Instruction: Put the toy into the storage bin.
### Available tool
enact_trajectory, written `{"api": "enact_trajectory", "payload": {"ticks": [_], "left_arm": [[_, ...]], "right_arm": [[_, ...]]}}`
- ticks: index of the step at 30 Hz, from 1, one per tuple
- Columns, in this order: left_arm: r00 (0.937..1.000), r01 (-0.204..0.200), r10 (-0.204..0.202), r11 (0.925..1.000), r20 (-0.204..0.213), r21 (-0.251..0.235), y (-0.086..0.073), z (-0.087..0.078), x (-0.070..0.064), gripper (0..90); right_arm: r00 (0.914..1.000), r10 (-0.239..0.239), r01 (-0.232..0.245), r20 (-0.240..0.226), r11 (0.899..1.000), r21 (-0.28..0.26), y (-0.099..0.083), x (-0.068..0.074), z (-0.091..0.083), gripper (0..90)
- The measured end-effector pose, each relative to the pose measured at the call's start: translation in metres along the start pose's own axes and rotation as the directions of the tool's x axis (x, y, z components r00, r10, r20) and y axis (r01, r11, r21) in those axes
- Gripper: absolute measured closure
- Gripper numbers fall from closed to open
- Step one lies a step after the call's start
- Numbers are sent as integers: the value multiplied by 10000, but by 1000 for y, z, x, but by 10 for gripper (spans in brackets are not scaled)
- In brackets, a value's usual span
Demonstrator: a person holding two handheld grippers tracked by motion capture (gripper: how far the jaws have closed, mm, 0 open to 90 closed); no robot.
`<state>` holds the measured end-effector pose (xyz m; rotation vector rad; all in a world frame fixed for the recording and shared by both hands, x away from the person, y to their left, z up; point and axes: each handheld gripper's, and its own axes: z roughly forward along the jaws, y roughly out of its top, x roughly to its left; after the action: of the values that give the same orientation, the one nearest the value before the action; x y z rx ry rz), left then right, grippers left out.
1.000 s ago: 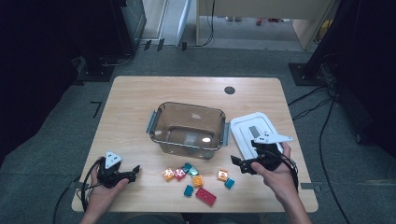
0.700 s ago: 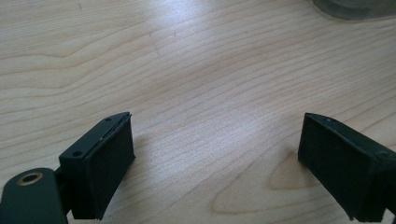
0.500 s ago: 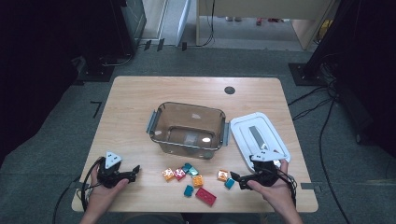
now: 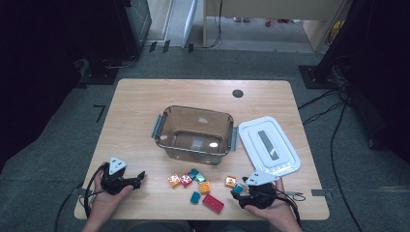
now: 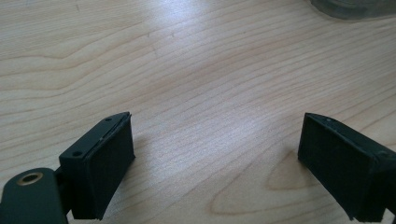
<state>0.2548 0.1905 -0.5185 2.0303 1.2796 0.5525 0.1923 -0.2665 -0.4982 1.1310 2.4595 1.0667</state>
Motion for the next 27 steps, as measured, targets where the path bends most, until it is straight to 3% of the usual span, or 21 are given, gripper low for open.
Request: {"api": "enact_trajectory", "payload": {"ticks": [4, 8, 13, 27], "left_arm": [[10000, 0, 0, 10000, 0, -2, 0, 0, 0, 103], [10000, 3, -3, 10000, -1, -2, 0, 0, 0, 103], [10000, -4, 4, 10000, 7, -1, 0, 0, 0, 103], [10000, -6, 6, 10000, 7, 1, 0, 0, 0, 103]], "right_arm": [[9995, -327, 329, -49, 9983, 479, -2, 4, 8, 416], [9990, -433, 427, 87, 9972, 614, -5, 2, 9, 458], [9985, -529, 520, 152, 9970, 565, -7, -2, 7, 594], [10000, -47, 44, 67, 9991, 430, -5, -14, -1, 601]]}}
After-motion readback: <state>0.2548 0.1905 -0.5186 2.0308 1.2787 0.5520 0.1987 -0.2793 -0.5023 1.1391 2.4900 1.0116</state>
